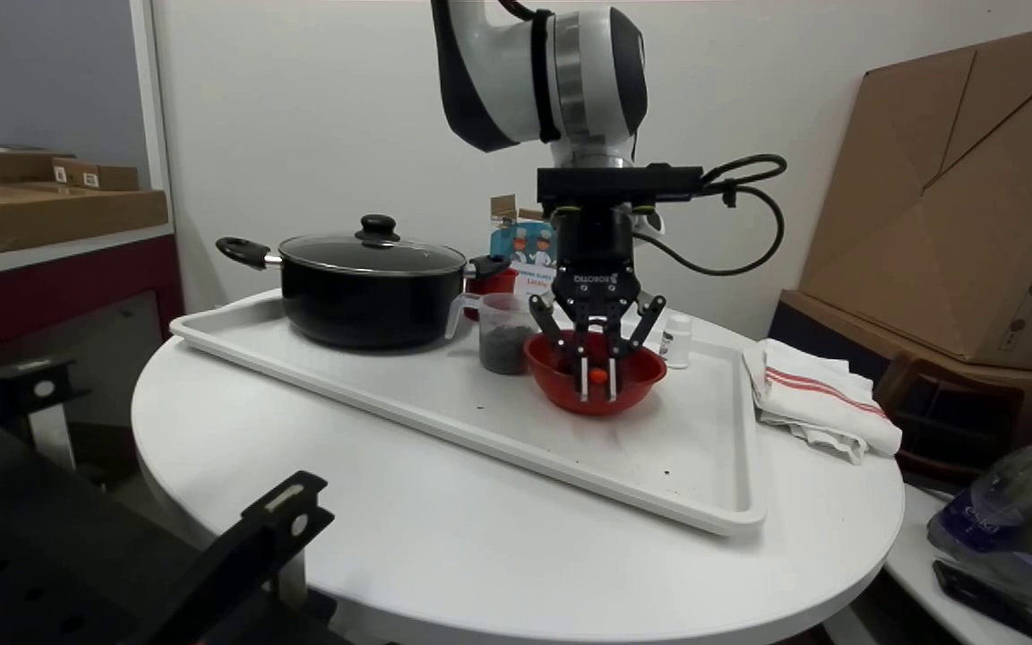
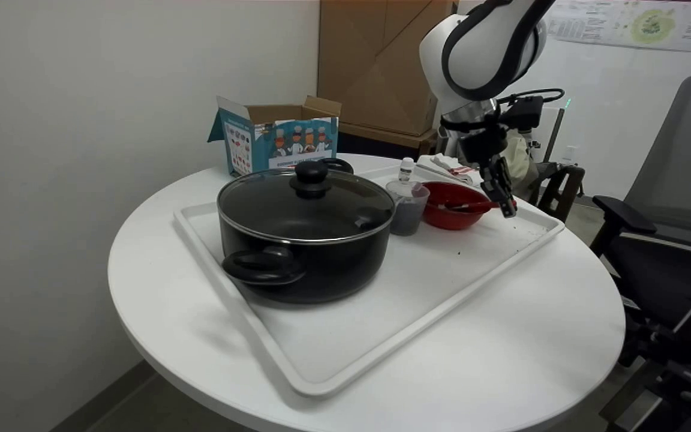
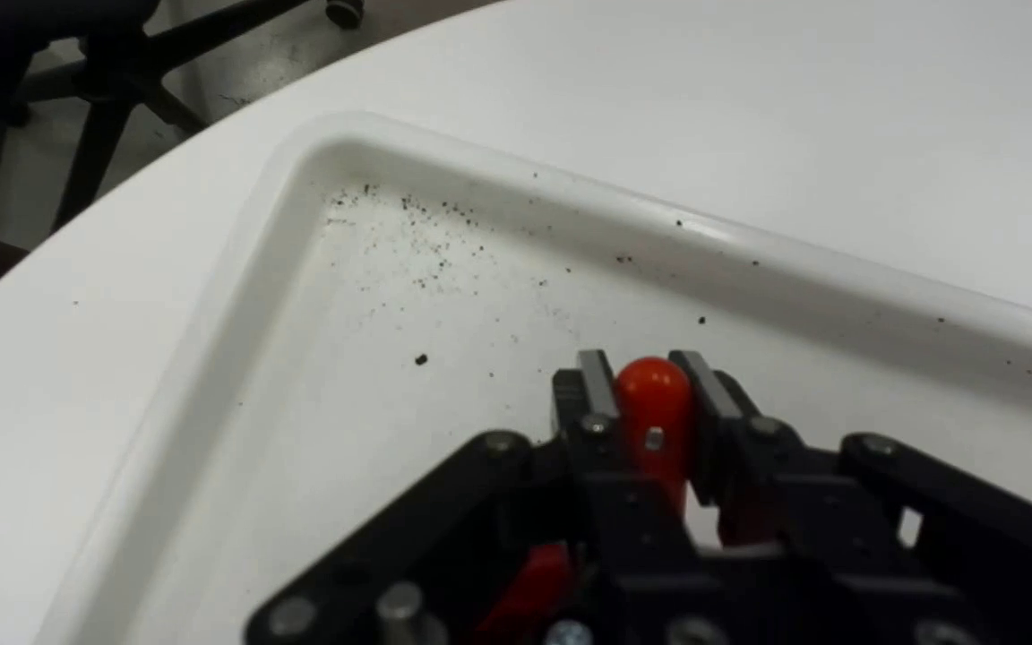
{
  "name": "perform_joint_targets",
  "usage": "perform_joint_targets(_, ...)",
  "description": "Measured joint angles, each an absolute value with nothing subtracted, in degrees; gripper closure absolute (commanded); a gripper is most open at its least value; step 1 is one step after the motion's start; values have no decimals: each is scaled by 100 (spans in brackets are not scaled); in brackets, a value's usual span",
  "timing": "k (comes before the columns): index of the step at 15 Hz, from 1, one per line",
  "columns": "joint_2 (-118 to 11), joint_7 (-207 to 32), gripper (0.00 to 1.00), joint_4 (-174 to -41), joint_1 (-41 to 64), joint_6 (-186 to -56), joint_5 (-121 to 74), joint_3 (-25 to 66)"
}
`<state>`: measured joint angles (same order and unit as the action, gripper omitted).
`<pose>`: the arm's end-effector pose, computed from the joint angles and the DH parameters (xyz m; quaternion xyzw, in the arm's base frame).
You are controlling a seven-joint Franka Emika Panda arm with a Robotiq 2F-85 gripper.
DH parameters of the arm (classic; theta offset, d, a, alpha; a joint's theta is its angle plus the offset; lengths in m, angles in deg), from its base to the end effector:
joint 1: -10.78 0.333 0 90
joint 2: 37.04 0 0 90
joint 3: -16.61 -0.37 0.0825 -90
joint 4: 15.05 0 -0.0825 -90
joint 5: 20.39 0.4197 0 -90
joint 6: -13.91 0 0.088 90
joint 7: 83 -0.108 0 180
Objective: Take a spoonful of the contents of the red bowl and put it in the jug
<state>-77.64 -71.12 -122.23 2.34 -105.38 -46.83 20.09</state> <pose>0.6098 -0.1514 0.1168 0.9391 0.1592 -0.2741 0.1326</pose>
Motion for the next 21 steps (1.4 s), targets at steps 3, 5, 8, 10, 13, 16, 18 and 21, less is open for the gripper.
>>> perform_joint_targets(3, -7689, -7111, 91, -12335, 144, -10696, -4338, 2026)
perform_joint_targets(5, -7634, -7111, 91, -12422, 99, -10783, -4168, 2047)
perform_joint_targets(8, -7544, -7111, 91, -12552, 55, -10894, -3978, 2070)
perform_joint_targets(10, -7473, -7111, 91, -12645, 46, -10949, -3904, 2073)
perform_joint_targets(13, -7333, -7109, 91, -12787, 45, -11026, -3735, 2073)
perform_joint_targets(16, -7178, -7108, 91, -12933, 45, -11095, -3608, 2073)
perform_joint_targets(18, -7082, -7104, 91, -13035, 45, -11150, -3552, 2073)
perform_joint_targets(21, -6960, -7103, 91, -13164, 48, -11220, -3525, 2070)
